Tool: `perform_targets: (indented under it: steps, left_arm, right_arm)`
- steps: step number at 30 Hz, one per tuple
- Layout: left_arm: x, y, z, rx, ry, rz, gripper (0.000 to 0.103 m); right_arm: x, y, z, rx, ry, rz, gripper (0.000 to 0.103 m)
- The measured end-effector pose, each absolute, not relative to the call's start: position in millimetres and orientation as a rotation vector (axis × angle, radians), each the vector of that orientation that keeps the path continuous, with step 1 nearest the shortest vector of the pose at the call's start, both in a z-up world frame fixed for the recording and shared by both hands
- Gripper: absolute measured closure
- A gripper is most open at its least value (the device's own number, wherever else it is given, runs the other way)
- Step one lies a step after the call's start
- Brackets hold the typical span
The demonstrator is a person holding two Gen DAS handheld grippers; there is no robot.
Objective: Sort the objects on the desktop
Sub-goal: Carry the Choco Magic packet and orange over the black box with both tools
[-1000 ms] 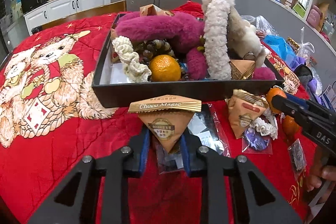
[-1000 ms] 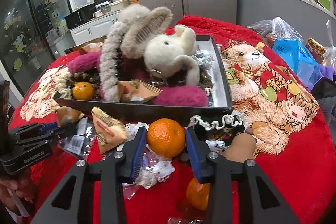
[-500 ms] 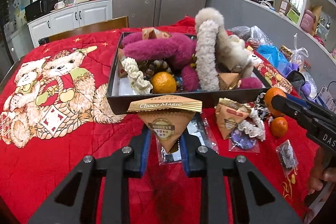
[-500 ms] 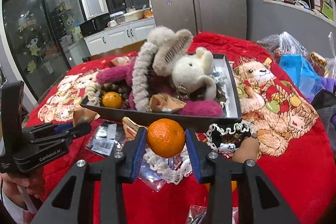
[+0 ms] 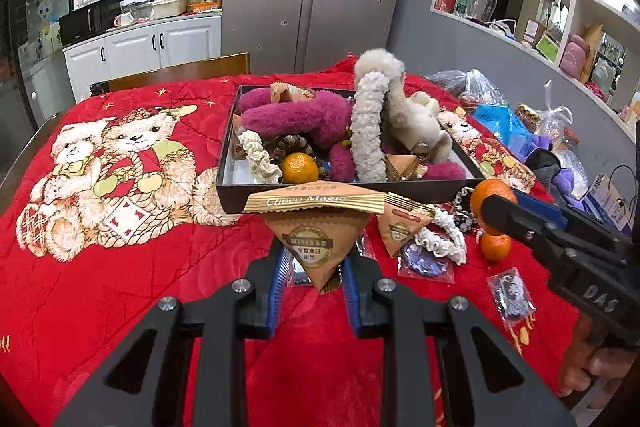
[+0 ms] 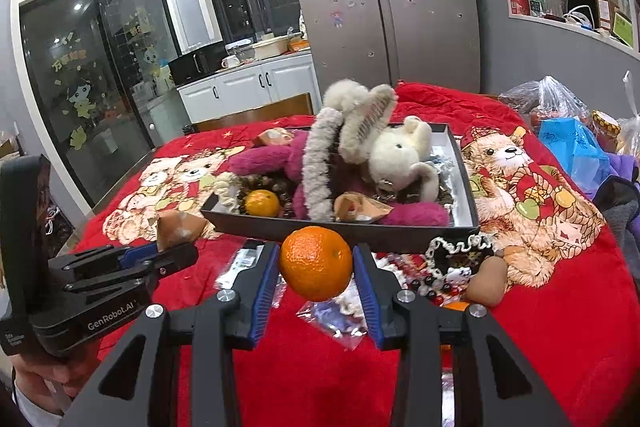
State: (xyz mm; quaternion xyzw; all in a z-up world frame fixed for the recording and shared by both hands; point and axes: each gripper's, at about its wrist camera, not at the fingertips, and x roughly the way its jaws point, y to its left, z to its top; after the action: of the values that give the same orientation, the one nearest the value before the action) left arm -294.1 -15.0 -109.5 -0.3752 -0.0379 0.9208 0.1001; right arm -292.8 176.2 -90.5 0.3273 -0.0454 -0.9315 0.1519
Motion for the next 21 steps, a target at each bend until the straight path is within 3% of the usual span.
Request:
perform_targets:
  steps: [4, 21]
  left_arm:
    - [-282.4, -19.2, -100.7, -1.092, -0.104, 2.757, 0.077]
    - [-261.0, -18.1, -59.5, -0.997, -0.082, 2.774, 0.077]
  right_arm:
    - [-282.8, 164.3, -86.0, 0.934, -0.022, -2.741, 0.064]
    - [-255.1, 145.2, -49.4, 0.844, 0.038, -2.748, 0.064]
